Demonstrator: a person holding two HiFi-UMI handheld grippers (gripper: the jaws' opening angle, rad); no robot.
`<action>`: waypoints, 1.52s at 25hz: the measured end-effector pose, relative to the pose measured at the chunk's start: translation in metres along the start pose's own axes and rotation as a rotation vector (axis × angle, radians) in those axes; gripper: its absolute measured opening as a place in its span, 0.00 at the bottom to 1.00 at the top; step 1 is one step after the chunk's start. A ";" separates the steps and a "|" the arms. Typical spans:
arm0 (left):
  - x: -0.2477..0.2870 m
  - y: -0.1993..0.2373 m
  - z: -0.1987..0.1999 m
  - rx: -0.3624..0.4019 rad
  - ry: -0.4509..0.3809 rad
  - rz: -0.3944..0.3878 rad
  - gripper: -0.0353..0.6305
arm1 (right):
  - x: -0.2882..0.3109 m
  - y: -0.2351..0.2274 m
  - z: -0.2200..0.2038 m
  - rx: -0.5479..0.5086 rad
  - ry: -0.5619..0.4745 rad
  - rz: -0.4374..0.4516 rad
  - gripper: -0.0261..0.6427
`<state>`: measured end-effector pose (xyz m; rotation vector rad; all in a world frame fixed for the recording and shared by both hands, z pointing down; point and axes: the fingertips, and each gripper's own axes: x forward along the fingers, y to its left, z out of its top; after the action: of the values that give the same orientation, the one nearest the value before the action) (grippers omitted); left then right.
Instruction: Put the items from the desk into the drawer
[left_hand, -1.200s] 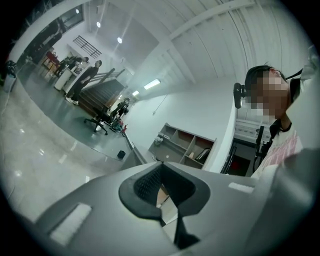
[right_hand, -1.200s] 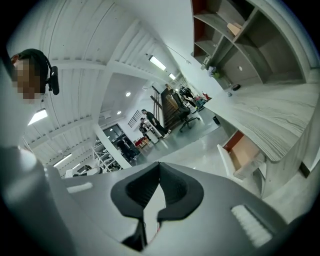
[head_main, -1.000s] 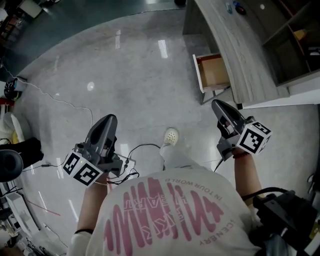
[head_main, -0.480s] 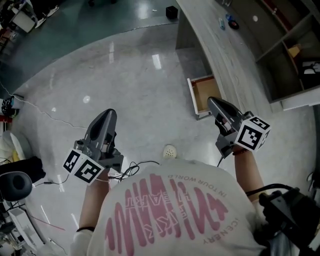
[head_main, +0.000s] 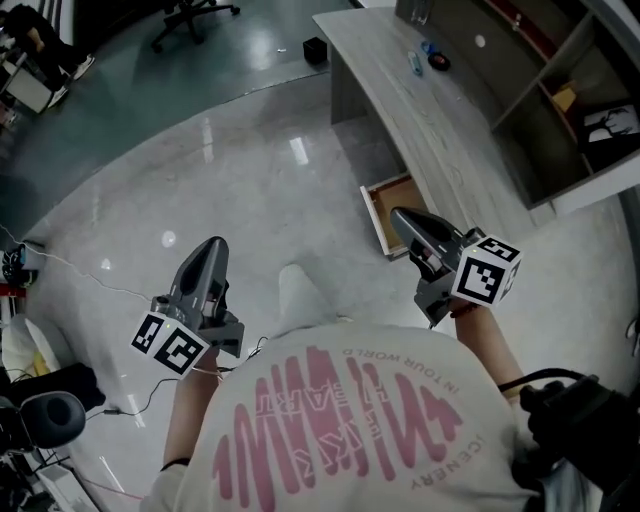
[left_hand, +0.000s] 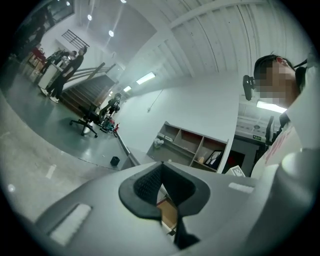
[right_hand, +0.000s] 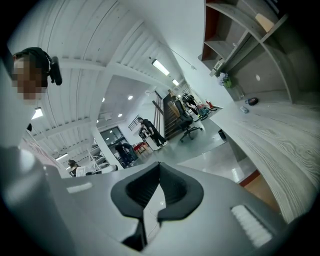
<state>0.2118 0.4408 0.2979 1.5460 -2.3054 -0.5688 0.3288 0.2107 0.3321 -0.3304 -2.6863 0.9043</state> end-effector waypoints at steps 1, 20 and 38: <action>0.010 0.003 0.001 0.014 0.011 -0.018 0.08 | 0.003 -0.003 0.002 -0.006 -0.005 -0.010 0.05; 0.254 0.122 0.094 0.112 0.226 -0.403 0.08 | 0.139 -0.102 0.135 0.060 -0.211 -0.280 0.05; 0.340 0.224 0.141 0.090 0.252 -0.476 0.08 | 0.232 -0.137 0.184 0.059 -0.258 -0.398 0.05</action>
<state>-0.1602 0.2233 0.2944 2.0933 -1.8026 -0.3519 0.0333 0.0730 0.3218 0.3477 -2.7934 0.9497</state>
